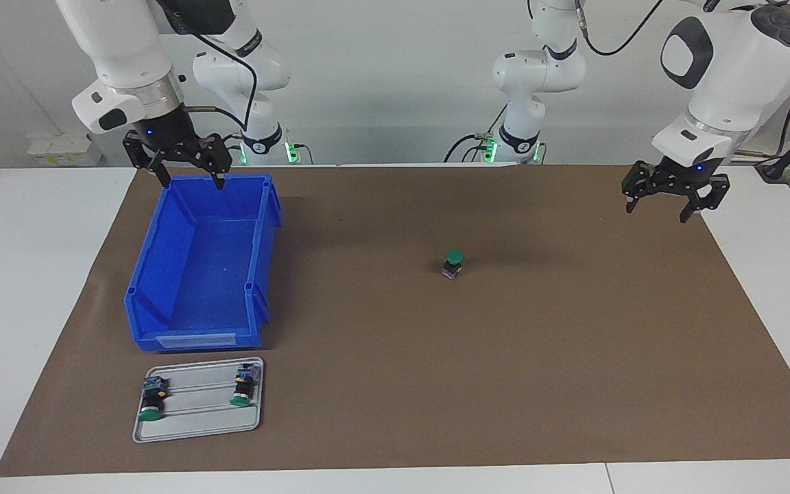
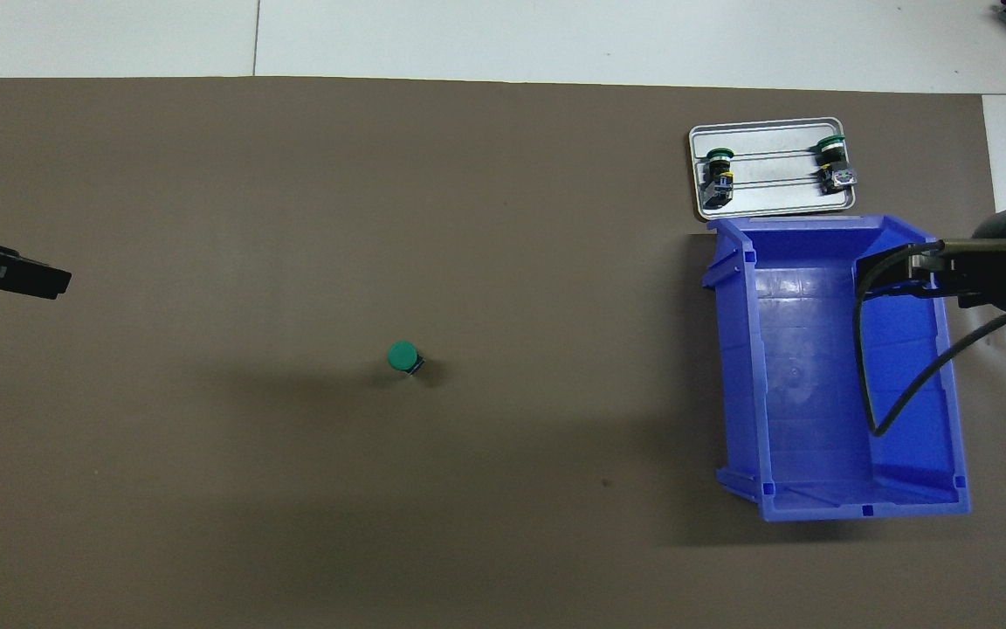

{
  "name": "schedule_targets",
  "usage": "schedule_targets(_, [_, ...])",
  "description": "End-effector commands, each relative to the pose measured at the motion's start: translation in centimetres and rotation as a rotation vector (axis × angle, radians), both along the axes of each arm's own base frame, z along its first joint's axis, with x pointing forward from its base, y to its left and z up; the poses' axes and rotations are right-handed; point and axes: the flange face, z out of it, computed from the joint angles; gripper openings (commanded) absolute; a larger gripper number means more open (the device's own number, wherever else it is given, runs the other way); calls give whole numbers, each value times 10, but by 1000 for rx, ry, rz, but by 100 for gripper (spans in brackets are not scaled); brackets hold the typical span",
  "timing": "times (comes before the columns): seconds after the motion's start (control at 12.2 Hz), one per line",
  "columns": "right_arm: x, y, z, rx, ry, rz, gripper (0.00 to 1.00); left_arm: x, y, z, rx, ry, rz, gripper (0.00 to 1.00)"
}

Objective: Place and press button with both arms
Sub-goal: 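Withdraw the left gripper away from the block toward the mat edge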

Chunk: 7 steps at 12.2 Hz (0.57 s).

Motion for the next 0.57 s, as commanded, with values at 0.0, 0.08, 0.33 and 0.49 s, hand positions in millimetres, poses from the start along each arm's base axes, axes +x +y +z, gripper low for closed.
schedule_targets(0.0, [-6, -4, 2, 3, 0, -13, 100, -11, -1, 0, 19, 19, 18, 100])
schedule_targets(0.08, [-6, -4, 2, 3, -2, -13, 100, -11, -2, 1, 18, 17, 24, 100])
schedule_targets(0.33, [-6, -4, 2, 3, -2, -13, 100, -12, -7, -2, 14, 16, 77, 91])
schedule_targets(0.49, [-6, -4, 2, 3, -2, -12, 100, -15, -40, -3, 7, 20, 125, 52])
